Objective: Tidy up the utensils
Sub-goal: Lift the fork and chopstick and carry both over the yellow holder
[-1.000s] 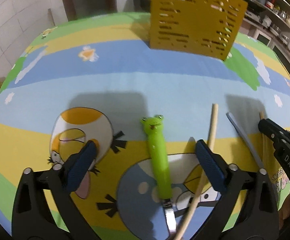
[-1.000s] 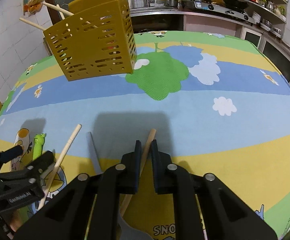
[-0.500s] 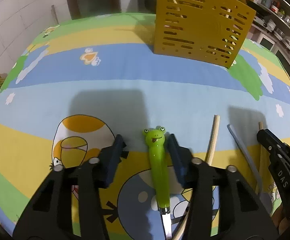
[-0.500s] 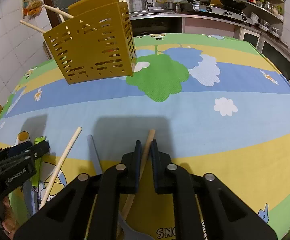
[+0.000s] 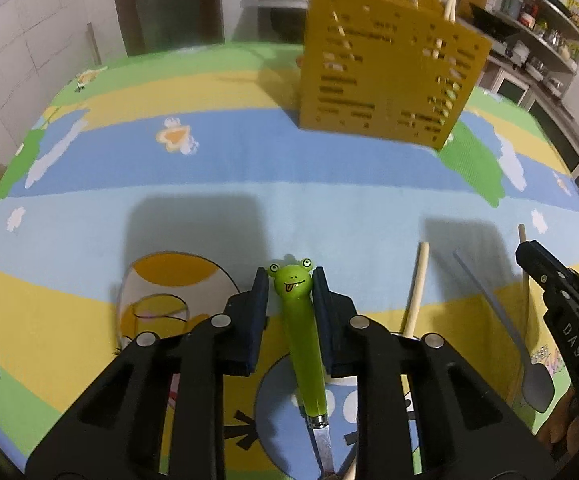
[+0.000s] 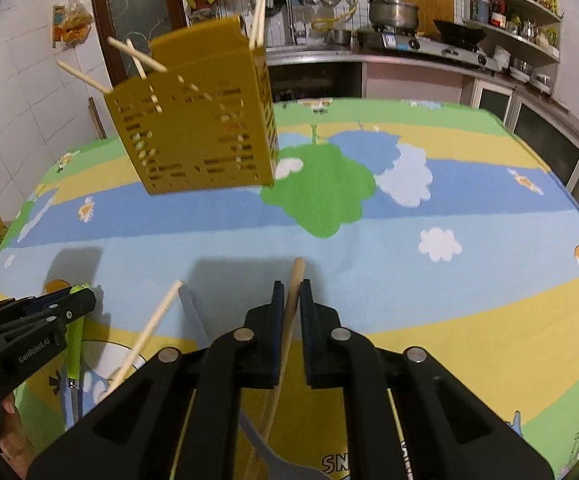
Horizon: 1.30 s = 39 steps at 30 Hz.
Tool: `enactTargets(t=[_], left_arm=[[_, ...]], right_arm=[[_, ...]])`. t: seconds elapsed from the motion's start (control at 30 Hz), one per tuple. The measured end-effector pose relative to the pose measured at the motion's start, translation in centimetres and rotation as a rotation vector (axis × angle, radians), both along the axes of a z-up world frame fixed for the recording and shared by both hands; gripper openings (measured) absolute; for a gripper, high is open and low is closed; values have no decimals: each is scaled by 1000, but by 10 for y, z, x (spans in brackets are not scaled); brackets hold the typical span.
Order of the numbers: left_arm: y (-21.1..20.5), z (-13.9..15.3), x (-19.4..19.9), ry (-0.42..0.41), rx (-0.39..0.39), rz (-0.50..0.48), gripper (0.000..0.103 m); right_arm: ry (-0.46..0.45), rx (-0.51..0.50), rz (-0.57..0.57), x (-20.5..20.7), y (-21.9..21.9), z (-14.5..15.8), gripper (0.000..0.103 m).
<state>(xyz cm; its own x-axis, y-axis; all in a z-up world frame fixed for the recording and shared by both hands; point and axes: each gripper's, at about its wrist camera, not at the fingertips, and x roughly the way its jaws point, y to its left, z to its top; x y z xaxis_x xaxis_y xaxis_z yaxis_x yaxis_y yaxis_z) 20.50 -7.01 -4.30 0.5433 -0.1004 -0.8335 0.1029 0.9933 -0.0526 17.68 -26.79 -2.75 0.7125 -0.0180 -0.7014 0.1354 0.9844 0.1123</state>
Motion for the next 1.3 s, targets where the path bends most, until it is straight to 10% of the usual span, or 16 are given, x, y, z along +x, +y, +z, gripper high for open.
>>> enactTargets(t=[0.77, 1.3], left_arm=[[28, 96, -47, -325, -52, -37, 20], [27, 111, -61, -382, -52, -55, 18]], right_arm=[[-382, -14, -68, -44, -5, 92, 6], [-449, -16, -48, -62, -2, 107, 6]])
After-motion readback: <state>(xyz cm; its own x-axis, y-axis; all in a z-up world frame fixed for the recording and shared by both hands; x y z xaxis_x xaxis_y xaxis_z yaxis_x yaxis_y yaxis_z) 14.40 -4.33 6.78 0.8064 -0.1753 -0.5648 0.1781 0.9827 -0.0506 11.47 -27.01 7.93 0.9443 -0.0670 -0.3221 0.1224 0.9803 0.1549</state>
